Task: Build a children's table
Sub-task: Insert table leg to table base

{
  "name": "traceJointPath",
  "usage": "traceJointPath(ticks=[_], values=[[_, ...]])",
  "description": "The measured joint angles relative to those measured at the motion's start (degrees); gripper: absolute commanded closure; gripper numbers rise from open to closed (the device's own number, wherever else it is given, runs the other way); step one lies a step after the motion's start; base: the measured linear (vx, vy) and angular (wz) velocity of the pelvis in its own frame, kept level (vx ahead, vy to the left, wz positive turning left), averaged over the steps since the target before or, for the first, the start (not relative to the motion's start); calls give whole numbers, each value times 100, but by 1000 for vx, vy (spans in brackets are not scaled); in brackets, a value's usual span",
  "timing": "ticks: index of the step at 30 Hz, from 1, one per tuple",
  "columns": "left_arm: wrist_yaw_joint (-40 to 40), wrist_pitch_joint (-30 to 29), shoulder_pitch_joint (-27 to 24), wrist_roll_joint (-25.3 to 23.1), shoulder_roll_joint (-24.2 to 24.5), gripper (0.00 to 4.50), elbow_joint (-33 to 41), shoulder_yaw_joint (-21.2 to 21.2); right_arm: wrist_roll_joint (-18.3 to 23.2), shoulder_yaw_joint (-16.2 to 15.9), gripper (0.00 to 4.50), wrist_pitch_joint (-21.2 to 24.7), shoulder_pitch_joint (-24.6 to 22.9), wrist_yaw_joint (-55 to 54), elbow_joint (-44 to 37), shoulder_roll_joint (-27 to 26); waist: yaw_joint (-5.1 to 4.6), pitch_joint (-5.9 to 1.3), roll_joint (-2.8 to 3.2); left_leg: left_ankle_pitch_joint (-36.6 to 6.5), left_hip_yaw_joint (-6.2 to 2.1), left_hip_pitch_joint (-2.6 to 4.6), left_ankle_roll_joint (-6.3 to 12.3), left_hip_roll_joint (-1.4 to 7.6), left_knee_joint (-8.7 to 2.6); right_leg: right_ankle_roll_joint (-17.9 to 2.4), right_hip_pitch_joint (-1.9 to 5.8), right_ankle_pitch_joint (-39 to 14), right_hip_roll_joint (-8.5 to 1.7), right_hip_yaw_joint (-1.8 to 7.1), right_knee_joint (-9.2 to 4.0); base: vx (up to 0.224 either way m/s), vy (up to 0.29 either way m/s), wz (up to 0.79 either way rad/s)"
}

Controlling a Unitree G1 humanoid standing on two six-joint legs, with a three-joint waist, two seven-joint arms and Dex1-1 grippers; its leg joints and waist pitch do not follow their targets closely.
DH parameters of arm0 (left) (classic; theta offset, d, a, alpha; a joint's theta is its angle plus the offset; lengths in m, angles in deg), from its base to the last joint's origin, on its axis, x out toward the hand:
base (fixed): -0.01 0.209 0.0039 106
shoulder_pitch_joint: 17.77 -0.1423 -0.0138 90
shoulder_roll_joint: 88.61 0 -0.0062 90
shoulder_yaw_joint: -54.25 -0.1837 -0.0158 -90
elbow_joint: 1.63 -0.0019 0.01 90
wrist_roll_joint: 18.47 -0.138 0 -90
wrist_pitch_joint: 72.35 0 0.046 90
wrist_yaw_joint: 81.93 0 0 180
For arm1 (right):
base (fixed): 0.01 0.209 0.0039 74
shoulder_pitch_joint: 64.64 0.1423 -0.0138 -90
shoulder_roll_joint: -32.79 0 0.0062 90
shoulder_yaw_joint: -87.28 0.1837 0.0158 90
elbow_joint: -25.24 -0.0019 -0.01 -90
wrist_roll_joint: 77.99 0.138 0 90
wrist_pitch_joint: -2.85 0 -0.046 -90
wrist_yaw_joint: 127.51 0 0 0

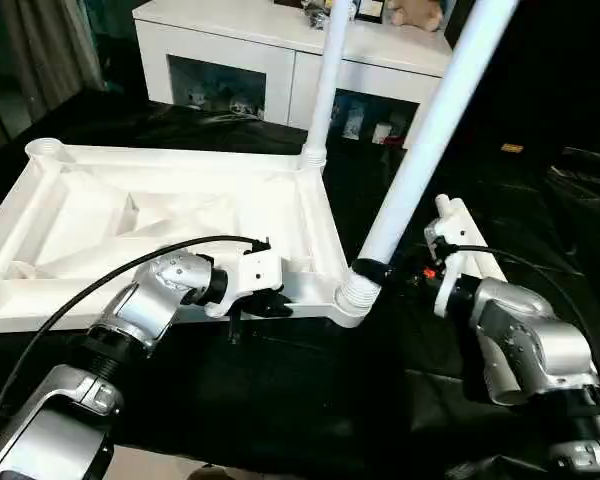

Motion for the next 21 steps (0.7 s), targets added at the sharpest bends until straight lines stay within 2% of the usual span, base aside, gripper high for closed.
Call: traceJointPath(ticks=[10, 21], values=[[6, -57, 51, -45, -58, 450, 37, -44, -3, -129, 265, 115, 155, 305, 120, 45, 111, -11, -47, 0, 6, 1, 1, 0, -26, 1, 5, 1, 0, -1, -33, 0, 0, 0], [56, -33, 134, -67, -55, 450, -58, -90, -174, -332, 265, 83, 265, 522, 118, 225, 126, -12, -48, 2, 8, 5, -3, 0, -34, 1, 9, 1, -1, -2, -38, 0, 0, 0]])
